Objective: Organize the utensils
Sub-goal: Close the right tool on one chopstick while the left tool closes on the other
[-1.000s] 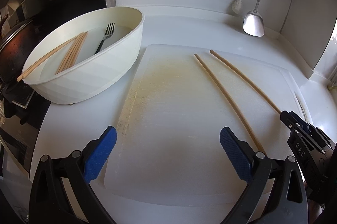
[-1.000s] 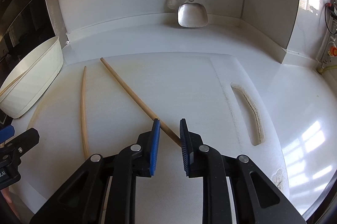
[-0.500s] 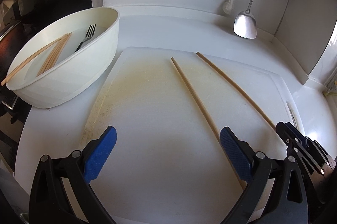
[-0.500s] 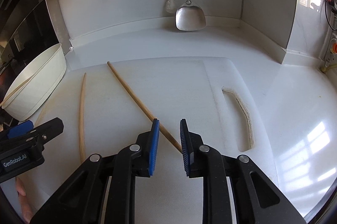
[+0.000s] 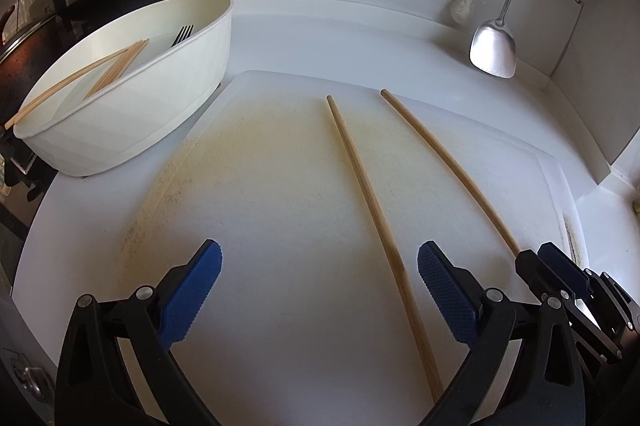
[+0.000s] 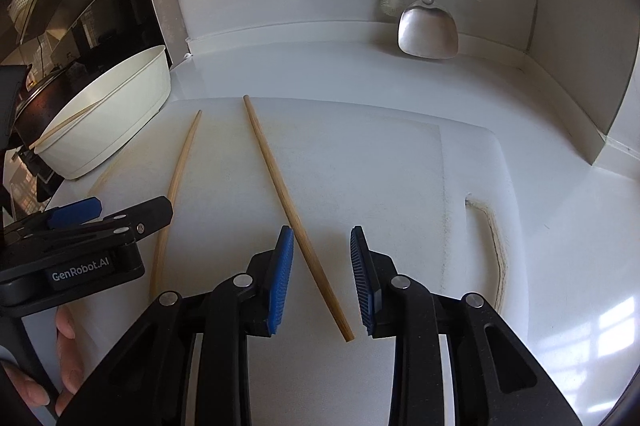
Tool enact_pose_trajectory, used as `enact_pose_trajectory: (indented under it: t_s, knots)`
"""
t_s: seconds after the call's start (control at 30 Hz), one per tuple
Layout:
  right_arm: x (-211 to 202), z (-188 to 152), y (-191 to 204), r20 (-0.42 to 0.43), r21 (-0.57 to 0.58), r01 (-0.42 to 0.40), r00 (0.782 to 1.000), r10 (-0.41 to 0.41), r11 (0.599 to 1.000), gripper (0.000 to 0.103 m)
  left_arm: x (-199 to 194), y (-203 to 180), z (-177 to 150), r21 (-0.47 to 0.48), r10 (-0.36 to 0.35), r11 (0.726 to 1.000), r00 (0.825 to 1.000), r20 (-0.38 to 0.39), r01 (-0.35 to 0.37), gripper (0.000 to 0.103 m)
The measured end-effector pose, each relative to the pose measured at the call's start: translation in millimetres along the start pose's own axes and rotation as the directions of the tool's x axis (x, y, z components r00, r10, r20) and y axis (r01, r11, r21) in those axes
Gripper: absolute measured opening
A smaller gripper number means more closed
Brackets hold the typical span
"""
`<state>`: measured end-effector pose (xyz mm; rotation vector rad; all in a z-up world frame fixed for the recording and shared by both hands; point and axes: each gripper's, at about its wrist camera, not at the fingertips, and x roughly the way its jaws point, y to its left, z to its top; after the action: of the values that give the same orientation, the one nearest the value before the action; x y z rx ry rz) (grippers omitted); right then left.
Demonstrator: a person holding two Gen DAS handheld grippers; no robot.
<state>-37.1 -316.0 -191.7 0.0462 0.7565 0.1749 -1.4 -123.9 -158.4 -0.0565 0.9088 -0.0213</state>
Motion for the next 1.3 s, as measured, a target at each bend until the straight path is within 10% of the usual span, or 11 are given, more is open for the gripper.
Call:
enact_pose_trajectory:
  t_s: [0.8,1.3]
  knots:
    - [21,28,1,-0.128,-0.339,-0.193,0.979,0.158,0.921,0.034,-3,-20,-18,-0.123,0.163,0.98,0.986,0.037,-0.157,0.097]
    - [31,37,9,-0.121,-0.402,-0.23,0.973,0.198,0.886,0.034,-9,-24,-17,-0.134,0.177,0.977,0.982,0.06,-0.168,0.062]
